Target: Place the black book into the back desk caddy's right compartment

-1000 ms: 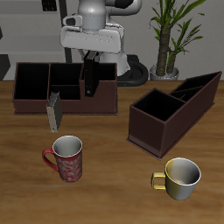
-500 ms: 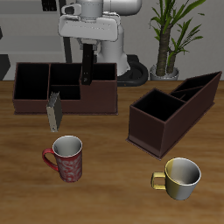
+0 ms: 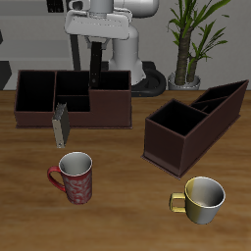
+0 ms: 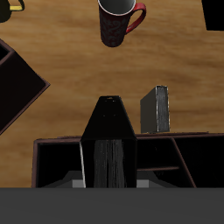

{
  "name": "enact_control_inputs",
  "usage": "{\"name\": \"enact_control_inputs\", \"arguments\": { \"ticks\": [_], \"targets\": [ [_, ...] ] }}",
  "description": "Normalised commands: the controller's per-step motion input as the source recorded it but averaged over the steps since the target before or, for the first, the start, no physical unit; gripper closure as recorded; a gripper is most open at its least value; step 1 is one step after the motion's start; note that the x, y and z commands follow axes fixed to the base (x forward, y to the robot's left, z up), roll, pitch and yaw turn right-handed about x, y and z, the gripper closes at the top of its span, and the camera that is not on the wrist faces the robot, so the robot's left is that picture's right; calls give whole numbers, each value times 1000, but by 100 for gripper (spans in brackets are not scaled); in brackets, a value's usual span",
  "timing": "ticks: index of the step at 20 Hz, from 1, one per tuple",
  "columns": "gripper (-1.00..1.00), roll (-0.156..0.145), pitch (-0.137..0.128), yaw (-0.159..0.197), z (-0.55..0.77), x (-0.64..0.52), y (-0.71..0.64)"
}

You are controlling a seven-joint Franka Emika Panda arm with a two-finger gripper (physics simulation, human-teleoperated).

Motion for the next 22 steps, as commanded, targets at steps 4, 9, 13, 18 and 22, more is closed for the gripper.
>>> {"name": "enact_control_inputs", "arguments": {
  "ticks": [4, 9, 13, 18, 22],
  "targets": [
    [100, -15, -4, 10, 27, -205, -4],
    [100, 5, -16, 7, 77, -289, 58],
    [100, 57, -13, 1, 122, -308, 278],
    [100, 84, -22, 24, 68, -241, 404],
    [100, 50, 41, -16, -101, -87, 232]
  ]
}}
